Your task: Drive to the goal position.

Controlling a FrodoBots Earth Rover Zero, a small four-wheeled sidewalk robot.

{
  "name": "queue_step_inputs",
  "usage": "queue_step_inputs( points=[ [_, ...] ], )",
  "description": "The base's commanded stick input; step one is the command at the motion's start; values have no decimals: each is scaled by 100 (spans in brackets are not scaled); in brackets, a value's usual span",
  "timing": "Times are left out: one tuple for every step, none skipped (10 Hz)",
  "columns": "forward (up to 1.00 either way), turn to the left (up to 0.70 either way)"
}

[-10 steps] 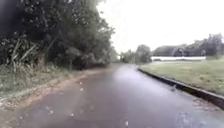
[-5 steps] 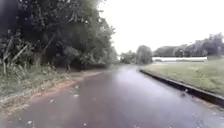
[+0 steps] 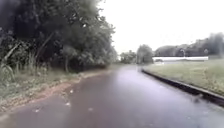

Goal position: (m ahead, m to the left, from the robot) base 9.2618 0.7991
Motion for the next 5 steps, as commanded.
queue_step_inputs(
  points=[
    [70, -9],
    [70, -10],
    [70, -10],
    [70, -11],
    [70, -11]
  ],
)
